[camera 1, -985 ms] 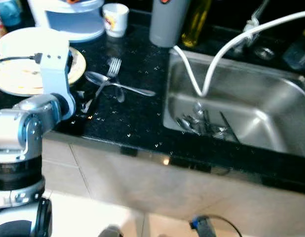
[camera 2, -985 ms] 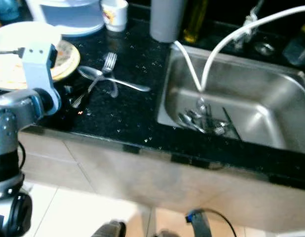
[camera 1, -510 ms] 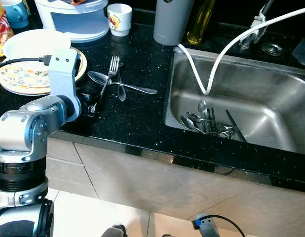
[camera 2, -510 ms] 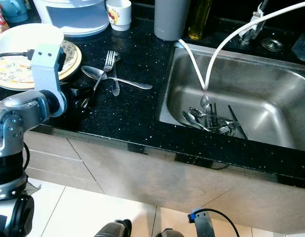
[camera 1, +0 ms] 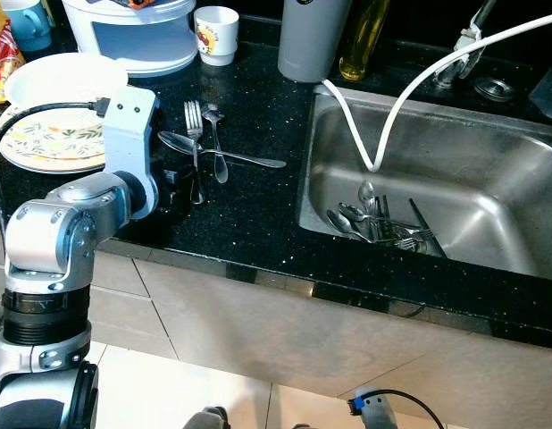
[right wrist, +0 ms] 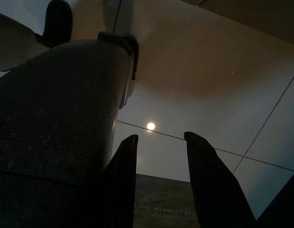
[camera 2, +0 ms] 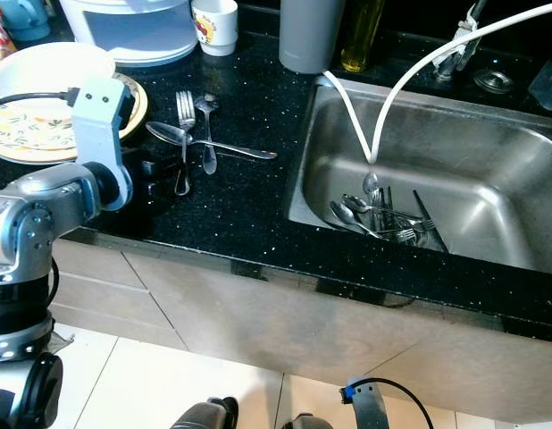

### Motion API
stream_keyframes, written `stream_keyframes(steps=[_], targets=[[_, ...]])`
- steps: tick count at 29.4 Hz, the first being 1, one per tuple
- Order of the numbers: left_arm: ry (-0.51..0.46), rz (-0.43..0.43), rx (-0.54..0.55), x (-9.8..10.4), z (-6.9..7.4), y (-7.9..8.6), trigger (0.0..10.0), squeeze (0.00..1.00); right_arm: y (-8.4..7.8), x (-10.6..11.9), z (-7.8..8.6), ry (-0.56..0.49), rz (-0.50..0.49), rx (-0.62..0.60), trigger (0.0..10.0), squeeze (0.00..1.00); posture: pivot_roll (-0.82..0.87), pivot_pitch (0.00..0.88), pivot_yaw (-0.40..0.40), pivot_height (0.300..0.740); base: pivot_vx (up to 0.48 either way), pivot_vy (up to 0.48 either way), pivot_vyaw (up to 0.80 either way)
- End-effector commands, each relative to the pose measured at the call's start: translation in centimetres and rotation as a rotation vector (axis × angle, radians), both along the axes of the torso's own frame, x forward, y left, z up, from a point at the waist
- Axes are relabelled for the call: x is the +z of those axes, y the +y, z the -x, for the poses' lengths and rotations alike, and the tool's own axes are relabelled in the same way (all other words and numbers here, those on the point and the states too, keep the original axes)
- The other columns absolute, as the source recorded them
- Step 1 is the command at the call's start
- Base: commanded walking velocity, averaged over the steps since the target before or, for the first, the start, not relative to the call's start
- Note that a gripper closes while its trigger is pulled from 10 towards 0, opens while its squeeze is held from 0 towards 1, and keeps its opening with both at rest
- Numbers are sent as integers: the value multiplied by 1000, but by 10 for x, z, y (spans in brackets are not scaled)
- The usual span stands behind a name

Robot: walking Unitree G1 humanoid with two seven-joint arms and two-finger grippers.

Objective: Kitchen organization

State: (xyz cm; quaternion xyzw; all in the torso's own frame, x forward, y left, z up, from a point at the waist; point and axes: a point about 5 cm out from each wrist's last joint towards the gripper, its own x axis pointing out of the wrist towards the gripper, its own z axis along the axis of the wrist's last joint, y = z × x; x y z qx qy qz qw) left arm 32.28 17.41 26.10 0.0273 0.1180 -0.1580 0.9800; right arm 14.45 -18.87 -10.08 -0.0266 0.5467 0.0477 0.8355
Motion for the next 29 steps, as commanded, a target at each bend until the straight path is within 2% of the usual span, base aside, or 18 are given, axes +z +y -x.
stream_keyframes(steps=[1, 3, 4, 15, 19, 22, 26, 29], targets=[[96, -3, -28, -21, 0, -3, 392, 0, -1, -5, 15, 52, 3, -17, 10000, 0, 102, 150, -66, 740, 0, 0, 0], [100, -2, -33, -23, 0, -4, 392, 0, -2, -5, 15, 52, 4, -17, 10000, 0, 102, 150, -66, 740, 0, 0, 0], [102, -1, -38, -24, 0, -5, 0, 0, -2, -5, 15, 52, 5, -17, 10000, 0, 101, 150, -67, 740, 0, 0, 0], [82, 13, -47, -22, -1, -7, 0, 0, -2, -5, 14, 49, 6, -15, 10000, 0, 102, 147, -74, 740, 0, 0, 0], [-23, 58, -62, -1, -1, -13, 0, 0, -2, -4, 13, 48, 4, -13, 10000, 0, 103, 148, -78, 740, 0, 0, 0], [-64, 78, -80, 8, 1, -16, 0, 0, -2, -4, 13, 48, 4, -13, 10000, 0, 104, 148, -79, 740, 0, 0, 0], [-243, 135, -134, 46, 8, -30, 0, 0, -2, -4, 13, 50, 3, -11, 10000, 0, 107, 146, -77, 740, 0, 0, 0], [-268, 138, -138, 52, 9, -32, 0, 0, -1, -5, 13, 50, 2, -11, 10000, 0, 111, 144, -78, 740, 0, 0, 0]])
